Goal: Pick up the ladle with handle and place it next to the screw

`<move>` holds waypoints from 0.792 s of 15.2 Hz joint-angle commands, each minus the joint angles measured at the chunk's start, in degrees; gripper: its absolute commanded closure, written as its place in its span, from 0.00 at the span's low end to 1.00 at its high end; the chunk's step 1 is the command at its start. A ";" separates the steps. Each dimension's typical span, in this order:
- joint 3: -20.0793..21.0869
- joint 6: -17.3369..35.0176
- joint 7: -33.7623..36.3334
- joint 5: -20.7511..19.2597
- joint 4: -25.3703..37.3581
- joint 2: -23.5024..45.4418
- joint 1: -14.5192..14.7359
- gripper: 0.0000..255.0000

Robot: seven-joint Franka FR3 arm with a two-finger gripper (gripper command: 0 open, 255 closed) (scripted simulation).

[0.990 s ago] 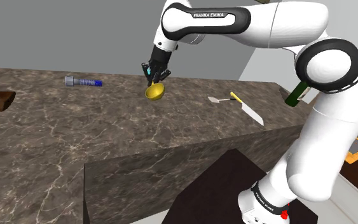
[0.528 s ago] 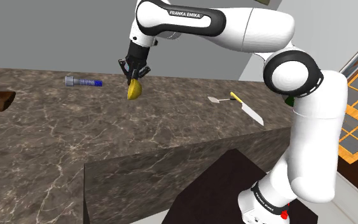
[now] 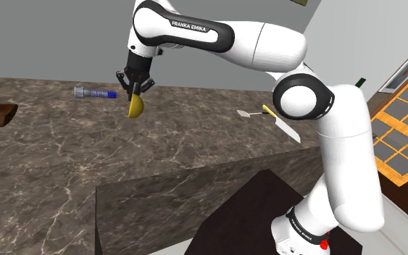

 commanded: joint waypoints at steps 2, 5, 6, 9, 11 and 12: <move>-0.01 2.43 -0.33 0.08 -2.54 -0.13 -0.06 1.00; -0.02 4.67 -0.64 0.15 -4.76 -0.08 -0.09 1.00; -0.02 5.39 -0.74 0.17 -5.43 -0.02 -0.10 1.00; -0.03 7.49 -1.03 0.24 -7.27 0.26 -0.13 1.00; -0.03 8.83 -1.23 0.27 -8.36 0.52 -0.13 1.00; -0.03 9.49 -1.32 0.29 -8.86 0.68 -0.14 1.00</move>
